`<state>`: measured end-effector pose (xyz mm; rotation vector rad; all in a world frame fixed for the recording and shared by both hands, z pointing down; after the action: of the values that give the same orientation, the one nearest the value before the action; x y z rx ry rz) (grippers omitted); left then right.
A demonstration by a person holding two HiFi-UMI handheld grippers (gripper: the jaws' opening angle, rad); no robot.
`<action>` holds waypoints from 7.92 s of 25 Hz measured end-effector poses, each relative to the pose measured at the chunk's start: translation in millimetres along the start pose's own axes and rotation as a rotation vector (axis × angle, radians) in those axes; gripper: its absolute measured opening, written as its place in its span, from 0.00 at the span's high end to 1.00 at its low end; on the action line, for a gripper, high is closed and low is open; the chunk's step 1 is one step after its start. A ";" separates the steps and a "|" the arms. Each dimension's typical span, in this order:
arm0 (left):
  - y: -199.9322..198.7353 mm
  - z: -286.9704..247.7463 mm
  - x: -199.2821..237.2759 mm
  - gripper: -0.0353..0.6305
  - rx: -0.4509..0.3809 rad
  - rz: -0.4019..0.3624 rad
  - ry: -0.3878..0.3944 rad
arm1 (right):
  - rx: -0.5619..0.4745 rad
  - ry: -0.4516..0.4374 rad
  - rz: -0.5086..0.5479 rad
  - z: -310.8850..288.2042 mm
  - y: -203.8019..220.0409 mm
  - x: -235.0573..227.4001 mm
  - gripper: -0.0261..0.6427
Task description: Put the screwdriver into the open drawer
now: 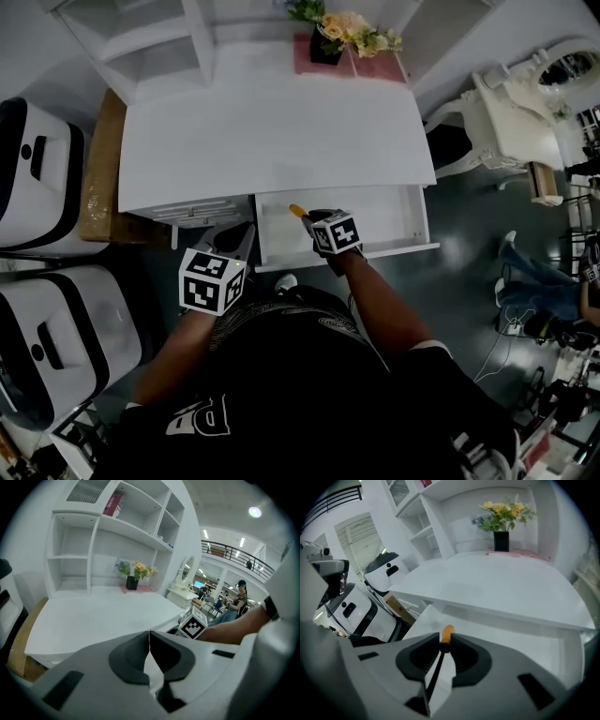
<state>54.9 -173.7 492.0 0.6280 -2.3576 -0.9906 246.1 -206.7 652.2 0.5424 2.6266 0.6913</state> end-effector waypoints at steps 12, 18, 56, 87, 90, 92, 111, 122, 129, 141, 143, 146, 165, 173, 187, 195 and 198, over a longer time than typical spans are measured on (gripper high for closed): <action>0.2 -19.2 15.8 0.92 0.030 0.033 -0.009 | -0.026 0.041 -0.024 -41.6 -12.8 -18.9 0.84; 0.8 -20.1 22.2 0.92 0.028 0.046 -0.015 | -0.022 0.067 -0.027 -55.5 -12.0 -23.5 0.84; 24.2 -15.9 22.1 0.92 0.076 0.076 -0.032 | 0.294 0.107 0.375 -99.3 33.6 -24.9 0.83; 17.4 -6.4 17.0 0.92 0.044 0.057 -0.038 | 0.270 0.123 0.391 -85.1 28.2 -25.2 0.74; 16.4 -4.7 13.4 0.92 0.038 0.046 -0.030 | 0.244 0.129 0.391 -76.5 24.2 -23.4 0.74; 14.3 -2.9 11.4 0.92 0.032 0.042 -0.025 | 0.227 0.133 0.392 -69.4 20.7 -23.0 0.74; 0.4 26.0 -17.1 0.92 -0.024 0.013 -0.026 | 0.012 0.158 0.288 24.2 20.2 0.0 0.94; -4.6 45.6 -25.8 0.92 -0.055 -0.027 -0.001 | -0.364 0.000 -0.007 112.4 -9.2 47.4 0.95; -30.1 49.8 -13.8 0.92 -0.114 -0.076 0.071 | -0.552 -0.076 -0.253 154.7 -19.4 67.7 0.95; -26.3 94.3 27.5 0.92 -0.069 -0.187 0.293 | -0.638 0.100 -0.303 159.4 -30.9 169.2 0.95; -19.6 105.1 34.8 0.92 -0.054 -0.208 0.333 | -0.669 0.072 -0.359 157.5 -33.7 190.5 0.95; -12.4 121.0 44.2 0.92 -0.041 -0.233 0.386 | -0.724 0.063 -0.434 158.6 -35.4 219.5 0.95; 16.7 177.0 30.5 0.92 -0.034 -0.287 0.510 | -0.747 0.249 -0.383 190.9 3.8 310.8 0.95; 31.5 185.8 -6.6 0.92 -0.040 -0.258 0.484 | -0.721 0.273 -0.288 221.1 32.0 316.1 0.95; 52.8 187.3 -30.0 0.92 -0.023 -0.267 0.410 | -0.678 0.227 -0.304 220.9 73.3 314.5 0.95; 58.5 187.7 -39.4 0.92 -0.018 -0.272 0.419 | -0.670 0.215 -0.291 219.8 75.0 315.5 0.95; 58.8 186.5 -37.9 0.92 -0.008 -0.276 0.418 | -0.674 0.222 -0.288 223.6 73.0 315.2 0.95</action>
<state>-41.5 -18.6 412.3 1.0654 -1.9324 -0.8780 93.5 80.2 430.5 -0.1127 2.3628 1.5043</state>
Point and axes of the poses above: the fingertips, and each gripper's own axes: z backward along the fingers, x to its left, y out of its underside, the point moved 5 cm from there along z, backward along the fingers
